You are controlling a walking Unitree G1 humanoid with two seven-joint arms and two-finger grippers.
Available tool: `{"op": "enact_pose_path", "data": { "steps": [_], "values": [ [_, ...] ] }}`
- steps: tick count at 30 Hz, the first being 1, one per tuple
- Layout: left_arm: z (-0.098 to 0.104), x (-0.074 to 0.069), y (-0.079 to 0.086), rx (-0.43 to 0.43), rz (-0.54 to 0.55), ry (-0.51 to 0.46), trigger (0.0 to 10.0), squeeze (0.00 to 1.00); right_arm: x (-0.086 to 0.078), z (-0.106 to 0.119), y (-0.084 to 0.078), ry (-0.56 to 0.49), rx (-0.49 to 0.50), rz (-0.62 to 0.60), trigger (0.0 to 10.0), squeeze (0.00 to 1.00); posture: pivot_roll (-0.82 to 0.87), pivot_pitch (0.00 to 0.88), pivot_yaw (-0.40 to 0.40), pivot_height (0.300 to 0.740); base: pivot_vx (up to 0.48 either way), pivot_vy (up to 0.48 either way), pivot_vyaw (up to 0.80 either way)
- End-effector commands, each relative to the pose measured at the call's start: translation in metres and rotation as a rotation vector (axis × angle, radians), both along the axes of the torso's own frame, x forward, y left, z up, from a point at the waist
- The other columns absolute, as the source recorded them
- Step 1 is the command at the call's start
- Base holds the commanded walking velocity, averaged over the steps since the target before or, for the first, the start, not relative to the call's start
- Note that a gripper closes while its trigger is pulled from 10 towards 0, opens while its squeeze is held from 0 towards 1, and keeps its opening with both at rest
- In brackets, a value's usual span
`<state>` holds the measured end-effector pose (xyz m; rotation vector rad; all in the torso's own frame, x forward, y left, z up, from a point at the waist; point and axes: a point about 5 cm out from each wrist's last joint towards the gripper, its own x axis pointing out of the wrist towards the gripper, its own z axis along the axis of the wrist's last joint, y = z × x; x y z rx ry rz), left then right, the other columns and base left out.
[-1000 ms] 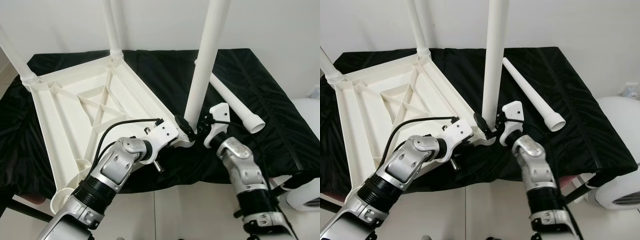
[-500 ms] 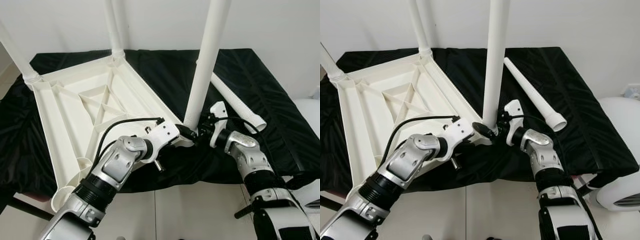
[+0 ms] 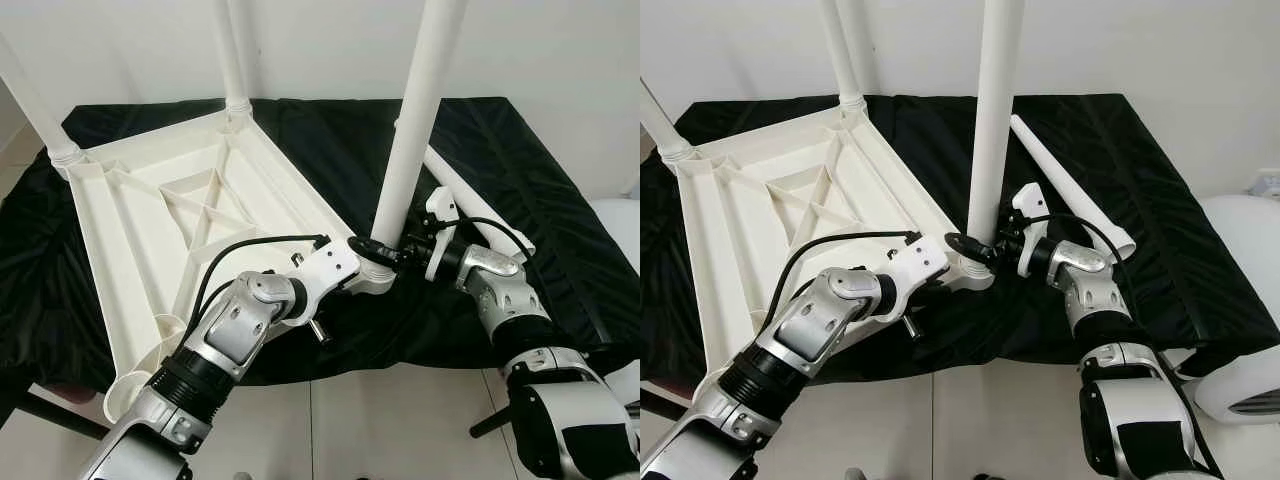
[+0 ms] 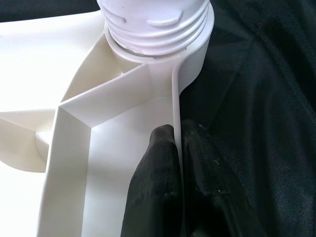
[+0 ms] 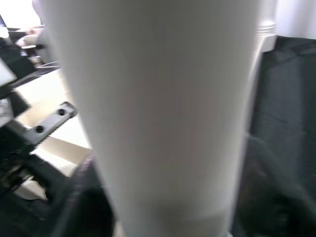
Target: Building children table
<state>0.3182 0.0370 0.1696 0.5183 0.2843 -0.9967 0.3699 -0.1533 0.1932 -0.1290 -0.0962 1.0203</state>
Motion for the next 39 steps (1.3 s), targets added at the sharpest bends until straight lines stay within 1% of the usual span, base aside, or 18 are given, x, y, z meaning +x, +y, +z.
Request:
{"op": "enact_pose_path", "data": {
  "steps": [1,9,13,14,15,19,22,23,25,27,28,30,31,32,33,36,37,39],
  "values": [
    [-0.005,-0.001,-0.002,0.026,0.005,-0.003,10.0,0.0,-0.001,-0.003,-0.002,0.006,0.005,0.001,0.0,0.0,-0.09,0.101,0.043,0.74,0.0,0.0,0.0],
    [-0.005,-0.002,-0.002,0.028,0.002,-0.003,10.0,0.0,-0.009,-0.007,0.0,-0.029,0.049,-0.006,0.0,0.0,-0.1,0.099,0.044,0.74,0.0,0.0,0.0],
    [-0.005,-0.002,-0.002,0.028,0.002,-0.002,10.0,0.0,-0.01,-0.008,0.001,-0.047,0.094,-0.13,0.0,0.0,-0.1,0.103,0.042,0.74,0.0,0.0,0.0],
    [-0.005,-0.002,-0.002,0.028,0.002,-0.002,10.0,0.0,-0.01,-0.008,0.001,-0.047,0.094,-0.13,0.0,0.0,-0.1,0.103,0.042,0.74,0.0,0.0,0.0],
    [-0.006,-0.002,-0.002,0.028,0.002,-0.001,10.0,0.0,-0.011,-0.008,0.003,-0.052,0.112,-0.181,0.0,0.0,-0.1,0.103,0.041,0.74,0.0,0.0,0.0],
    [-0.006,-0.002,-0.002,0.028,0.002,-0.001,10.0,0.0,-0.011,-0.008,0.004,-0.051,0.119,-0.196,0.0,0.0,-0.1,0.103,0.041,0.74,0.0,0.0,0.0],
    [-0.006,-0.002,-0.002,0.026,0.003,0.001,10.0,0.0,-0.014,-0.008,0.011,-0.068,0.148,-0.254,0.0,0.0,-0.1,0.108,0.036,0.74,0.0,0.0,0.0],
    [-0.006,-0.002,-0.002,0.025,0.007,0.002,10.0,0.0,-0.018,-0.008,0.016,-0.075,0.163,-0.289,0.0,0.0,-0.1,0.111,0.034,0.74,0.0,0.0,0.0],
    [-0.006,-0.002,-0.002,0.025,0.007,0.002,10.0,0.0,-0.018,-0.008,0.016,-0.075,0.163,-0.289,0.0,0.0,-0.1,0.111,0.034,0.74,0.0,0.0,0.0],
    [-0.006,-0.002,-0.001,0.026,0.01,0.002,10.0,0.0,-0.023,-0.01,0.027,-0.065,0.205,-0.396,0.0,0.0,-0.1,0.114,0.033,0.74,0.0,0.0,0.0],
    [-0.006,-0.002,-0.001,0.026,0.01,0.002,10.0,0.0,-0.023,-0.01,0.027,-0.065,0.205,-0.396,0.0,0.0,-0.1,0.114,0.033,0.74,0.0,0.0,0.0],
    [-0.006,-0.002,0.0,0.025,0.013,0.004,10.0,0.0,-0.029,-0.013,0.037,-0.068,0.21,-0.514,0.0,0.0,-0.1,0.12,0.033,0.74,0.0,0.0,0.0],
    [-0.006,-0.002,0.0,0.025,0.013,0.004,10.0,0.0,-0.029,-0.013,0.037,-0.068,0.21,-0.514,0.0,0.0,-0.1,0.12,0.033,0.74,0.0,0.0,0.0],
    [-0.006,-0.002,0.0,0.024,0.015,0.005,10.0,0.0,-0.032,-0.013,0.042,-0.074,0.209,-0.573,0.0,0.0,-0.1,0.124,0.034,0.74,0.0,0.0,0.0],
    [-0.006,-0.002,0.0,0.024,0.015,0.005,10.0,0.0,-0.033,-0.014,0.044,-0.069,0.215,-0.592,0.0,0.0,-0.1,0.126,0.033,0.74,0.0,0.0,0.0],
    [-0.006,-0.002,0.0,0.024,0.015,0.006,10.0,0.0,-0.034,-0.014,0.048,-0.062,0.221,-0.611,0.0,0.0,-0.1,0.127,0.033,0.74,0.0,0.0,0.0],
    [-0.006,-0.002,0.0,0.023,0.016,0.007,10.0,0.0,-0.034,-0.016,0.052,-0.06,0.236,-0.72,0.0,0.0,-0.1,0.129,0.032,0.74,0.0,0.0,0.0],
    [-0.006,-0.001,0.0,0.023,0.015,0.007,10.0,0.0,-0.034,-0.016,0.054,-0.058,0.237,-0.749,0.0,0.0,-0.1,0.129,0.032,0.74,0.0,0.0,0.0]
  ]
}}
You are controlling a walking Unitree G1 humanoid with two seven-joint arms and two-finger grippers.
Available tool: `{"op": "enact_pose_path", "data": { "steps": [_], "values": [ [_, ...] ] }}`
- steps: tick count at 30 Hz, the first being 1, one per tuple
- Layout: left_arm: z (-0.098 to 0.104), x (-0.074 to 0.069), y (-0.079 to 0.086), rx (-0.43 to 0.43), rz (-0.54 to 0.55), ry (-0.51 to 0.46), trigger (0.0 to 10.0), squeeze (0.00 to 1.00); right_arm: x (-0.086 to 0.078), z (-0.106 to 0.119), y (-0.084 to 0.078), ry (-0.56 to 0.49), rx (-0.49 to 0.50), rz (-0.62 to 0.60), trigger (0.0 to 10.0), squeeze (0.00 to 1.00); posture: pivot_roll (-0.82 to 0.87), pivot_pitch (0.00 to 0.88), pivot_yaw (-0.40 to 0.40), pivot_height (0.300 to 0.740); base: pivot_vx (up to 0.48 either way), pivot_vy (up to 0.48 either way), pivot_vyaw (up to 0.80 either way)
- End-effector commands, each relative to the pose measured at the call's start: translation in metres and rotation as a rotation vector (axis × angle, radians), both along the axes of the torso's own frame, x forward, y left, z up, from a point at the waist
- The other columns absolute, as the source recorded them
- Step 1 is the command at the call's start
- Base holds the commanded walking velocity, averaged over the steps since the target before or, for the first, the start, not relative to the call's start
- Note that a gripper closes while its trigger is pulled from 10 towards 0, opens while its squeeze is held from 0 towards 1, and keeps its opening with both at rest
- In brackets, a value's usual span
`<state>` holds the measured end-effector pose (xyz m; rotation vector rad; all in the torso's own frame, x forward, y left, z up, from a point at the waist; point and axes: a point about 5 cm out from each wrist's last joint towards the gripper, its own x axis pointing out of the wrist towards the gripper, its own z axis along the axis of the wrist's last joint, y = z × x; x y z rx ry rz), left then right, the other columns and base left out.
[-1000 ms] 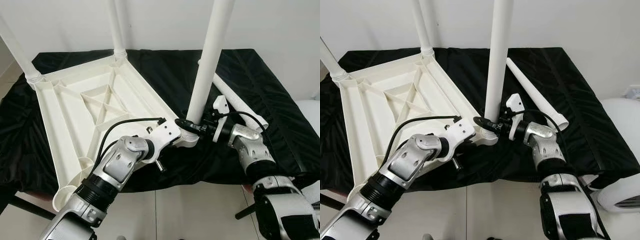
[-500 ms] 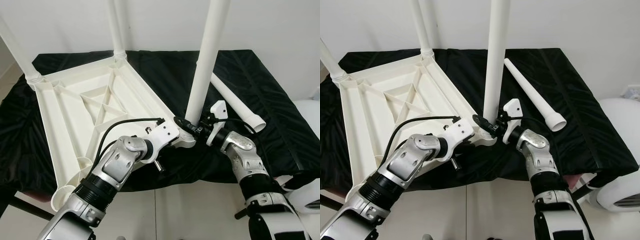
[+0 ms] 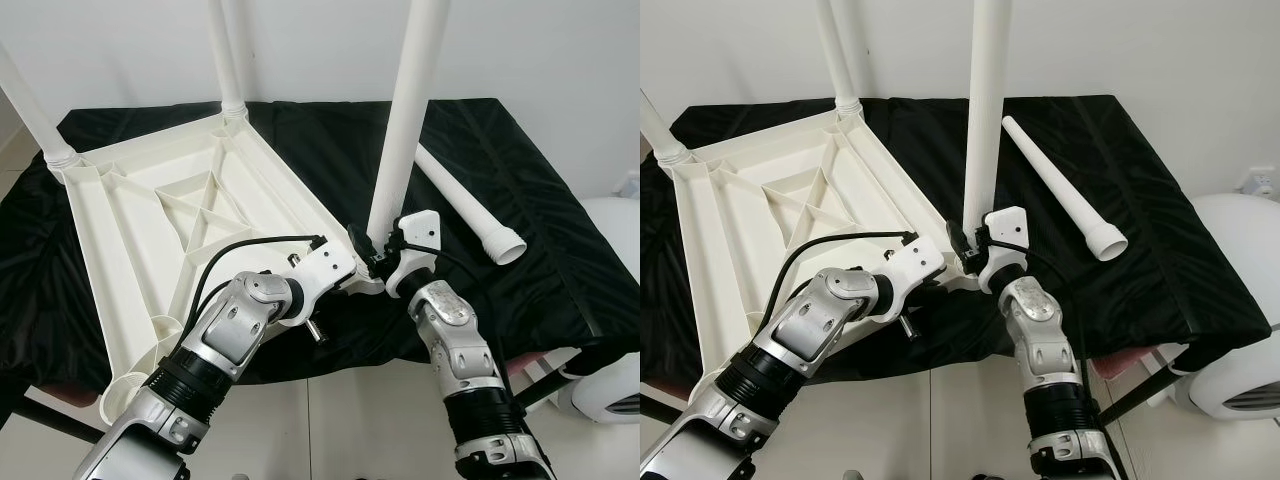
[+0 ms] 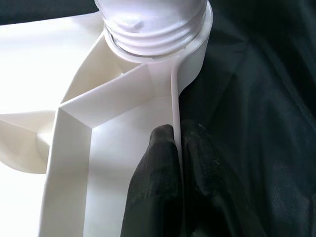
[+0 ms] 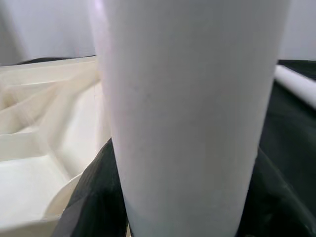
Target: Building children table
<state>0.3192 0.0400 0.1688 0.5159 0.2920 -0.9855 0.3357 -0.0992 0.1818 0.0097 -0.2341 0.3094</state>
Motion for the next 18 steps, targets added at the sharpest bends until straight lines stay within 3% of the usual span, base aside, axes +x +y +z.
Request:
{"op": "enact_pose_path", "data": {
  "steps": [1,6,12,13,14,18],
  "values": [
    [-0.005,-0.002,-0.004,0.021,0.003,0.003,10.0,0.0,0.001,-0.005,0.003,0.039,0.027,-0.083,0.0,0.0,-0.1,0.129,0.032,0.74,0.0,0.0,0.0],
    [-0.004,-0.002,-0.004,0.019,0.004,0.0,10.0,0.0,-0.002,-0.004,0.013,0.052,0.028,-0.176,0.0,0.0,-0.1,0.131,0.029,0.74,0.0,0.0,0.0],
    [-0.004,-0.002,-0.004,0.018,0.006,0.001,10.0,0.0,-0.005,-0.006,0.019,0.082,0.037,-0.204,0.0,0.0,-0.1,0.132,0.031,0.74,0.0,0.0,0.0],
    [-0.005,-0.002,-0.003,0.019,0.006,0.002,10.0,0.0,-0.006,-0.007,0.019,0.09,0.038,-0.21,0.9,0.0,-0.1,0.135,0.032,0.74,0.0,0.0,0.0],
    [-0.005,-0.003,-0.003,0.019,0.006,0.003,10.0,0.0,-0.005,-0.007,0.017,0.094,0.038,-0.203,10.0,0.0,-0.1,0.135,0.032,0.74,0.0,0.0,0.0],
    [-0.005,-0.002,-0.003,0.02,0.007,0.004,10.0,0.0,-0.003,-0.006,0.014,0.091,0.03,-0.157,10.0,0.0,-0.1,0.134,0.032,0.74,0.0,0.0,0.0]
  ]
}}
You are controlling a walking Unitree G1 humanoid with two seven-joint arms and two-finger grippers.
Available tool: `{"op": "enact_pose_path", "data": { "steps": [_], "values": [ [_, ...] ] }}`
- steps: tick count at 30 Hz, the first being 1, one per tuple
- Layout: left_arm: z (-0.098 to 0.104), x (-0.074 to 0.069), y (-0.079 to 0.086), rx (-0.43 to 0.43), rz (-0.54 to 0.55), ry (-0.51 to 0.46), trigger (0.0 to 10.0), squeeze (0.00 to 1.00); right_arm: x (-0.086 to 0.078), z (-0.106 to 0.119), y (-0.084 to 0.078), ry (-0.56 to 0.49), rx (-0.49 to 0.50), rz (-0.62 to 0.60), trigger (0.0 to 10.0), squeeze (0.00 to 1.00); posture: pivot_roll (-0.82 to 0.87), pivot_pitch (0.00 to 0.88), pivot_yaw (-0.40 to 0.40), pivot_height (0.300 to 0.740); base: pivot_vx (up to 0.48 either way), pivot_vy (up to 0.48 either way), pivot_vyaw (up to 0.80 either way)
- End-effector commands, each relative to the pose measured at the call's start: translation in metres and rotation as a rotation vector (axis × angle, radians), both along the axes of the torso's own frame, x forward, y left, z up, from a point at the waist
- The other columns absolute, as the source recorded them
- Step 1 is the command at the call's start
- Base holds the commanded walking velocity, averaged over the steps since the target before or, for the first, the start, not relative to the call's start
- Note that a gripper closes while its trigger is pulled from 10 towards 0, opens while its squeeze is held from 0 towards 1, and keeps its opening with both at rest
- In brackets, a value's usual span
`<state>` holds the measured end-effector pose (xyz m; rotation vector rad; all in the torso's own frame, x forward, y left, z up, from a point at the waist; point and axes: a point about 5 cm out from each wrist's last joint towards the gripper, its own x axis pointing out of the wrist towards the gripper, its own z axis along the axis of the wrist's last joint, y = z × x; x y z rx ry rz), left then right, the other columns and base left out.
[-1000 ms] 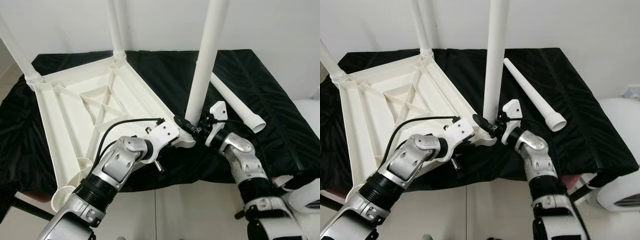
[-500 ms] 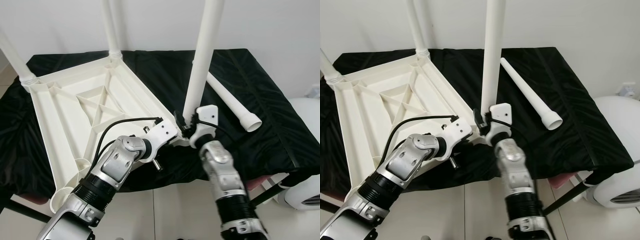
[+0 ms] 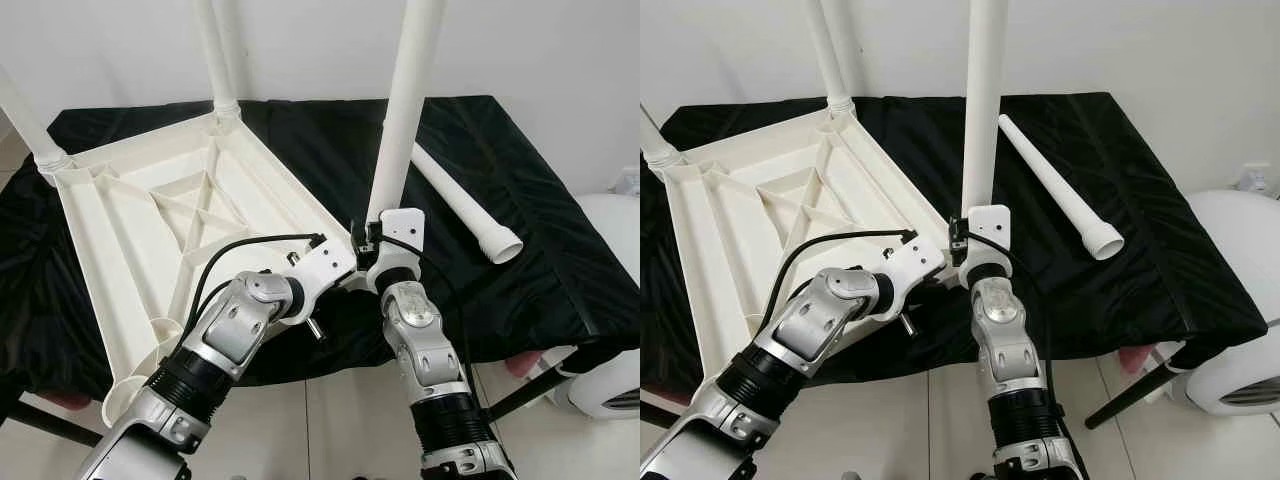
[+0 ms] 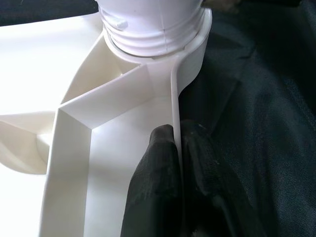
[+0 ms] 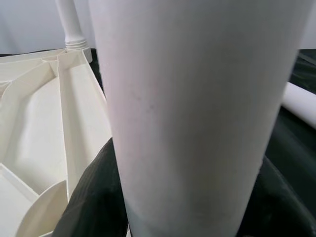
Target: Building children table
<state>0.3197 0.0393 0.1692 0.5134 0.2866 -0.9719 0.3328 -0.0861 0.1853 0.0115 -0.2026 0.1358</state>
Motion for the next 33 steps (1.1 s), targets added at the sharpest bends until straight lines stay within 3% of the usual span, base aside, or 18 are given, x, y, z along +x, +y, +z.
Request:
{"op": "enact_pose_path", "data": {
  "steps": [1,2,13,14,15,16,17,18,33],
  "values": [
    [-0.006,-0.003,-0.003,0.023,-0.006,0.011,10.0,0.0,0.0,-0.009,0.0,0.051,0.01,0.03,10.0,0.56,-0.1,0.133,0.031,0.74,0.0,0.0,0.0],
    [-0.006,-0.003,-0.003,0.023,-0.006,0.01,10.0,0.0,0.001,-0.008,-0.002,0.042,0.007,0.044,10.0,1.0,-0.1,0.133,0.03,0.74,0.0,0.0,0.0],
    [-0.005,-0.003,-0.002,0.021,-0.002,0.008,10.0,0.0,0.004,-0.005,-0.018,0.025,-0.052,0.139,10.0,1.0,-0.1,0.132,0.027,0.74,0.0,0.0,0.0],
    [-0.004,-0.002,-0.001,0.022,0.0,0.006,10.0,0.0,0.006,-0.004,-0.021,0.032,-0.06,0.218,10.0,1.0,-0.1,0.133,0.029,0.74,0.0,0.0,0.0],
    [-0.004,-0.002,-0.001,0.022,0.0,0.006,10.0,0.0,0.006,-0.004,-0.021,0.032,-0.06,0.218,10.0,1.0,-0.1,0.133,0.029,0.74,0.0,0.0,0.0],
    [-0.004,-0.002,-0.001,0.023,0.001,0.005,10.0,0.0,0.006,-0.003,-0.022,0.03,-0.08,0.251,10.0,0.91,-0.09,0.134,0.029,0.74,0.0,0.0,0.0],
    [-0.004,-0.002,0.0,0.023,0.002,0.005,10.0,0.0,0.007,-0.003,-0.023,0.029,-0.095,0.271,10.0,0.91,-0.09,0.134,0.029,0.74,0.0,0.0,0.0],
    [-0.004,-0.002,0.0,0.023,0.002,0.004,10.0,0.0,0.007,-0.002,-0.023,0.019,-0.111,0.291,10.0,0.0,-0.09,0.135,0.029,0.74,0.0,0.0,0.0],
    [-0.001,-0.001,0.0,0.021,0.005,-0.001,10.0,0.0,0.01,0.003,-0.027,0.005,-0.138,0.313,10.0,0.0,-0.09,0.145,0.03,0.74,0.0,0.0,0.0]
  ]
}}
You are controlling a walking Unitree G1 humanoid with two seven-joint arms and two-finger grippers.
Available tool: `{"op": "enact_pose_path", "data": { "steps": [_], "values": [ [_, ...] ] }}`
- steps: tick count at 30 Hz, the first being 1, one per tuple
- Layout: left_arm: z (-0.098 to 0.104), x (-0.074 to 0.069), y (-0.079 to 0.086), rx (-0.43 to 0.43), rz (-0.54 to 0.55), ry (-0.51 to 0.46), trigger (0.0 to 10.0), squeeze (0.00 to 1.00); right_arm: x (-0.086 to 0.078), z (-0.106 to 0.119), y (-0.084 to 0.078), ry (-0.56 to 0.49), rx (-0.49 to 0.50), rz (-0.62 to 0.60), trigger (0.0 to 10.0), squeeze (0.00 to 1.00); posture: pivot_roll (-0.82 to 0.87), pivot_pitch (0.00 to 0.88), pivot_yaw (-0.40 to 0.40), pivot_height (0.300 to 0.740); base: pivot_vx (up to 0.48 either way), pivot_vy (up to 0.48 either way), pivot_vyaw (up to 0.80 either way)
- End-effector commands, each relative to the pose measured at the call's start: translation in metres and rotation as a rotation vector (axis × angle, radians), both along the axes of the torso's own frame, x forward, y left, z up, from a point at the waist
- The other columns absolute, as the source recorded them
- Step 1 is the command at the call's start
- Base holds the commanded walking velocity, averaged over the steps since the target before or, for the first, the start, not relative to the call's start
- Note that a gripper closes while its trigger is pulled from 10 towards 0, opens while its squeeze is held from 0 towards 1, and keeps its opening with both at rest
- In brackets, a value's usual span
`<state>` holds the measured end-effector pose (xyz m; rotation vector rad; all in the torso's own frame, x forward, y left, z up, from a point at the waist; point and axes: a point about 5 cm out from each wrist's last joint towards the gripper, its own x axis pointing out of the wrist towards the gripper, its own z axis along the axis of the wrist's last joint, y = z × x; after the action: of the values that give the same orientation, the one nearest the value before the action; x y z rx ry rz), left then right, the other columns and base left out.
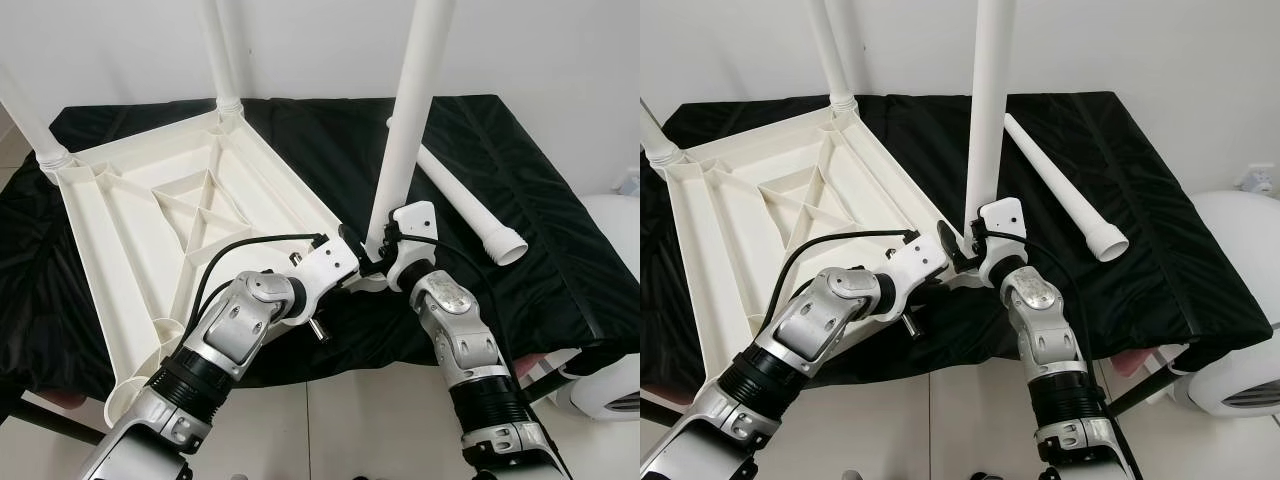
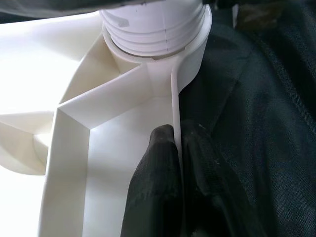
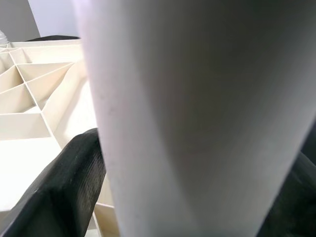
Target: Building children table
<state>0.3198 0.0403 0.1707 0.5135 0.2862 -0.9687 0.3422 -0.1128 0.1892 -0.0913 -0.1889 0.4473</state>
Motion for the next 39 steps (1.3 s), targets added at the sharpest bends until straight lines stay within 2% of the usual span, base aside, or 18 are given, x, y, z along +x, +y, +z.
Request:
{"op": "enact_pose_path", "data": {
  "steps": [1,21,39],
  "values": [
    [-0.002,-0.001,-0.001,0.021,0.002,0.0,10.0,0.0,0.0,-0.001,0.0,0.003,-0.005,0.013,10.0,0.0,-0.09,0.145,0.03,0.74,0.0,0.0,0.0],
    [-0.001,-0.002,-0.003,0.013,-0.003,0.004,10.0,0.0,-0.004,-0.002,-0.003,0.004,0.005,0.013,10.0,0.0,-0.09,0.162,0.032,0.74,0.0,0.0,0.0],
    [-0.001,-0.003,-0.004,0.001,0.005,0.008,10.0,0.0,-0.007,0.003,-0.012,-0.006,-0.043,0.123,10.0,0.0,-0.1,0.168,0.012,0.74,0.0,0.0,0.0]
  ]
}}
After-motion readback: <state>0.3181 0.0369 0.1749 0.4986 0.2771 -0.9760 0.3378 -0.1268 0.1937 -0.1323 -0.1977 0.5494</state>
